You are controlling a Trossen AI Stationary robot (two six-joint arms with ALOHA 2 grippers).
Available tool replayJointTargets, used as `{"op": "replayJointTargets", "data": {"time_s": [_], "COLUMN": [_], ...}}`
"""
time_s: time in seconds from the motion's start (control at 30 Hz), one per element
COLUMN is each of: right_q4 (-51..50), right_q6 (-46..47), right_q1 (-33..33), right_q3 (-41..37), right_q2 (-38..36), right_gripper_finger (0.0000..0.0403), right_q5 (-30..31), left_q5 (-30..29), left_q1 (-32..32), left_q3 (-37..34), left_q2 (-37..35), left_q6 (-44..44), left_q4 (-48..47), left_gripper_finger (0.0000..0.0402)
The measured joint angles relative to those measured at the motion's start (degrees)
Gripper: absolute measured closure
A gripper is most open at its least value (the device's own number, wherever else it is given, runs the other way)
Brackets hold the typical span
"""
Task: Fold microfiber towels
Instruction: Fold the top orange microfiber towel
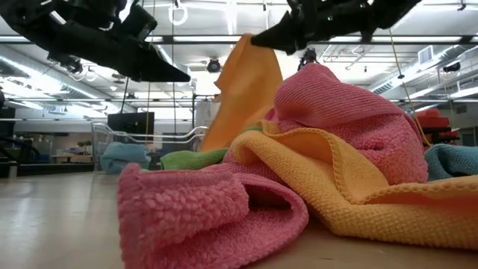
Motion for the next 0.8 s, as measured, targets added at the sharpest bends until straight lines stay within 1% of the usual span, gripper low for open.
{"op": "replayJointTargets", "data": {"time_s": [0.17,0.4,0.53,0.67,0.8], "right_q4": [3.72,4.93,5.09,5.09,5.1], "right_q6": [1.71,2.42,2.44,2.43,2.42], "right_q1": [0.0,0.04,0.02,0.04,0.04], "right_q3": [-2.25,-2.29,-2.29,-2.29,-2.29], "right_q2": [0.0,0.0,0.0,0.0,0.0], "right_gripper_finger": [0.0391,0.0391,0.0391,0.0391,0.0391], "right_q5": [0.0,0.0,0.0,0.0,0.0], "left_q5": [0.0,0.02,0.04,2.2,2.45], "left_q1": [0.0,0.0,0.0,-0.38,-1.52], "left_q3": [0.0,0.02,0.04,0.04,0.04], "left_q2": [3.73,8.3,11.41,14.56,17.55], "left_q6": [0.34,0.32,0.32,0.31,0.67], "left_q4": [7.25,17.42,20.81,24.16,28.83], "left_gripper_finger": [0.0242,0.0254,0.0255,0.0236,0.0206]}}
